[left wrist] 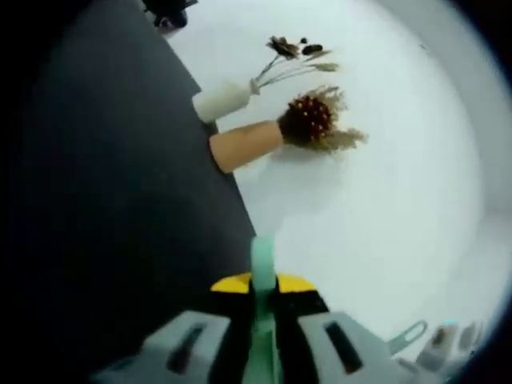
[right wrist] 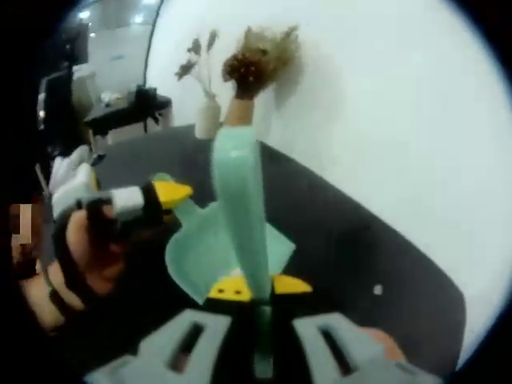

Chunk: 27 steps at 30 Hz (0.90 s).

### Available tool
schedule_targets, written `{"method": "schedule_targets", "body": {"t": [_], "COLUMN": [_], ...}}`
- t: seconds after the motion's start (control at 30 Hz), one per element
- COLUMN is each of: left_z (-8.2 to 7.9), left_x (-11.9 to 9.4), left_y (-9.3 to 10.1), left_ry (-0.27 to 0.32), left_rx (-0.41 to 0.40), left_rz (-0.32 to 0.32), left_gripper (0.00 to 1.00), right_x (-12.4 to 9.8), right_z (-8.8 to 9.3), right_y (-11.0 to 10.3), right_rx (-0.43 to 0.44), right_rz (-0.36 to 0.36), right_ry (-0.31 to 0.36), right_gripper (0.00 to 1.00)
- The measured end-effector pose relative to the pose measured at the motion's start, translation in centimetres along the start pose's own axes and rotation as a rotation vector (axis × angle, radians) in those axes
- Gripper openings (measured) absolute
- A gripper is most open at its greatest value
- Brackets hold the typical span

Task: Pick up the broom and sweep the trash on the tabletop into the dustpan.

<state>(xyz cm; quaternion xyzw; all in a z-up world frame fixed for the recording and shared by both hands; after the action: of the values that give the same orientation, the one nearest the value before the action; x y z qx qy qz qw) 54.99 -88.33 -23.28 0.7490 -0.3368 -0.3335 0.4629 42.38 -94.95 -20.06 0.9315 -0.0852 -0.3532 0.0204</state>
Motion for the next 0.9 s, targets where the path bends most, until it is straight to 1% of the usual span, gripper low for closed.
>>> {"method": "schedule_targets", "body": {"t": [0.03, 0.07, 0.1, 0.13, 0.17, 0.2, 0.27, 0.3, 0.37, 0.47, 0.5, 0.53, 0.57, 0.63, 0.67, 0.7, 0.77, 0.83, 0.9], "left_z": [0.0, 0.0, 0.0, 0.0, 0.0, 0.0, 0.0, 0.0, -0.1, 0.0, 0.0, 0.1, 0.1, 0.3, 0.5, 0.6, 0.9, 1.4, 2.1], "left_x": [0.0, 0.0, -0.1, -0.1, -0.1, -0.1, -0.1, -0.1, -0.1, -0.1, -0.1, 0.0, 0.0, 0.2, 0.3, 0.4, 0.7, 1.4, 2.0], "left_y": [0.0, 0.0, 0.0, 0.0, 0.1, 0.1, 0.1, 0.1, 0.0, -0.1, -0.2, -0.2, -0.2, -0.1, 0.1, 0.3, 1.0, 2.0, 3.1], "left_ry": [0.001, 0.001, 0.001, 0.001, 0.001, 0.000, -0.001, -0.002, -0.001, 0.001, 0.003, 0.001, -0.002, -0.007, -0.012, -0.015, -0.018, -0.029, -0.039], "left_rx": [0.000, 0.001, 0.001, 0.002, 0.002, 0.002, 0.003, 0.001, -0.001, -0.022, -0.021, -0.027, -0.042, -0.052, -0.058, -0.063, -0.064, -0.069, -0.060], "left_rz": [0.000, 0.000, 0.001, 0.002, 0.002, 0.003, 0.004, 0.004, 0.004, 0.007, 0.005, 0.008, 0.010, 0.010, 0.014, 0.017, 0.023, 0.034, 0.047], "left_gripper": [0.10, 0.10, 0.10, 0.10, 0.10, 0.10, 0.10, 0.10, 0.10, 0.09, 0.09, 0.09, 0.09, 0.09, 0.09, 0.09, 0.09, 0.09, 0.09], "right_x": [0.1, 0.1, 0.2, 0.3, 0.2, 0.1, -0.4, -0.7, -1.6, -3.4, -4.1, -4.8, -5.2, -6.4, -6.9, -7.6, -8.6, -9.4, -9.9], "right_z": [-0.4, -1.1, -1.6, -2.3, -2.9, -3.2, -3.6, -3.7, -3.7, -3.3, -2.6, -2.1, -1.6, -0.2, 0.5, 1.4, 2.6, 3.4, 4.2], "right_y": [-0.3, -0.7, -1.8, -2.9, -3.8, -3.9, -3.1, -2.5, -1.1, 1.5, 2.4, 3.6, 4.3, 6.6, 7.5, 8.7, 10.6, 12.3, 13.8], "right_rx": [-0.016, -0.036, -0.029, -0.019, 0.003, -0.019, -0.045, -0.082, -0.099, -0.037, -0.023, -0.026, -0.023, -0.018, -0.006, 0.017, 0.065, 0.083, 0.077], "right_rz": [0.005, -0.006, -0.062, -0.115, -0.164, -0.168, -0.106, -0.068, -0.009, 0.004, 0.029, 0.064, 0.091, 0.156, 0.170, 0.188, 0.231, 0.281, 0.339], "right_ry": [0.012, 0.037, 0.051, 0.085, 0.101, 0.114, 0.124, 0.129, 0.140, 0.176, 0.175, 0.173, 0.170, 0.160, 0.156, 0.154, 0.166, 0.175, 0.163], "right_gripper": [0.05, 0.05, 0.05, 0.05, 0.05, 0.05, 0.05, 0.05, 0.05, 0.05, 0.05, 0.05, 0.05, 0.05, 0.05, 0.05, 0.05, 0.05, 0.05]}}
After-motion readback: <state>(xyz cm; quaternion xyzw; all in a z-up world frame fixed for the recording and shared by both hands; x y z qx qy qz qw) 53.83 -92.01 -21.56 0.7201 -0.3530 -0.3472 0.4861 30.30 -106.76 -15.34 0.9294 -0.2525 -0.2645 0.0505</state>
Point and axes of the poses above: the point that each gripper's makers call its tool centre point, and the gripper's own axes: x roughly forward along the fingers, y roughly to its right, z roughly out of its underside, the point moved 1 cm from there along -x, roughly backward along the fingers, and after that the axes turned 9 degrees about -z, right-handed, at the moved point
